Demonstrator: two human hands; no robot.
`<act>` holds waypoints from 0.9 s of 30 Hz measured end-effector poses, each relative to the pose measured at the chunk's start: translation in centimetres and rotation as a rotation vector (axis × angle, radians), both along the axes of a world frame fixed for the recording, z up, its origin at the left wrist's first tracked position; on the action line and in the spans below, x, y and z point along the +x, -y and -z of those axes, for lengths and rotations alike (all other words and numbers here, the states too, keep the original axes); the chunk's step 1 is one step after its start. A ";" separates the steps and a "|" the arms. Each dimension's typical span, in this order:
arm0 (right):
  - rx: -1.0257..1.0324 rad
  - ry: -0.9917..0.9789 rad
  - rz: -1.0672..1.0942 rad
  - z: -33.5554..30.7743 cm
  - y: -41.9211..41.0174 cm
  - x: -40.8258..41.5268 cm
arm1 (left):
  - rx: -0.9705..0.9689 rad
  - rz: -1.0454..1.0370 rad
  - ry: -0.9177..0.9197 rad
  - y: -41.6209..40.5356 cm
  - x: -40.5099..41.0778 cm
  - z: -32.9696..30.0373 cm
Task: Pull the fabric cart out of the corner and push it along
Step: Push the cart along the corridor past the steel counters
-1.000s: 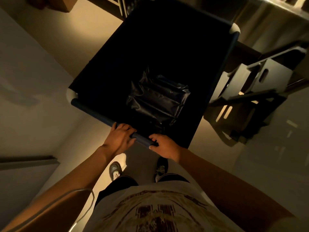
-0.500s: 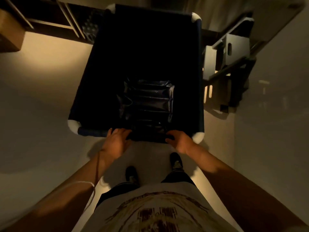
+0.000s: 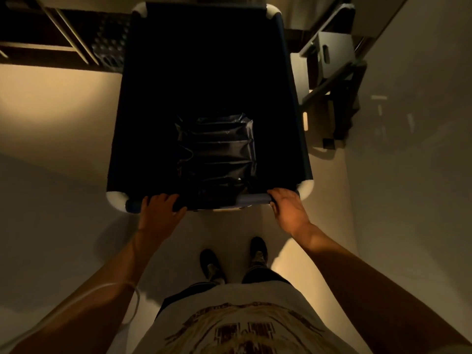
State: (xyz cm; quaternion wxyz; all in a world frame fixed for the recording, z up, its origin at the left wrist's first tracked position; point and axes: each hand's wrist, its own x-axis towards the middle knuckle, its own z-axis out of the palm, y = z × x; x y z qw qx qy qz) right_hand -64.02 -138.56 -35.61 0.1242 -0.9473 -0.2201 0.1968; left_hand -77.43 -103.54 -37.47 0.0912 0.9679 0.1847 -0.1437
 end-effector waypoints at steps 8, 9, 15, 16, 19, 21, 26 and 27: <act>-0.071 0.027 -0.043 0.8 0.3 1.0 | 0.030 -0.001 0.020 0.0 0.3 0.3; -0.083 0.022 -0.050 0.8 0.2 1.2 | 0.031 -0.003 0.022 0.1 0.4 0.3; -0.120 0.023 -0.089 0.7 0.1 3.2 | 0.025 -0.044 0.007 0.6 1.3 0.1; -0.122 0.022 -0.097 0.7 0.0 3.7 | 0.018 -0.052 0.007 0.7 1.4 0.0; -0.098 0.025 -0.109 0.7 0.0 5.0 | 0.004 -0.079 0.002 1.0 1.9 0.0; -0.061 0.059 -0.126 0.8 0.1 5.8 | -0.004 -0.094 0.001 1.2 2.3 -0.2; -0.063 0.059 -0.163 0.8 0.0 8.3 | -0.061 -0.151 0.057 2.0 2.6 -0.8; -0.074 0.059 -0.174 0.8 -0.1 9.0 | -0.071 -0.168 0.063 2.0 2.6 -0.9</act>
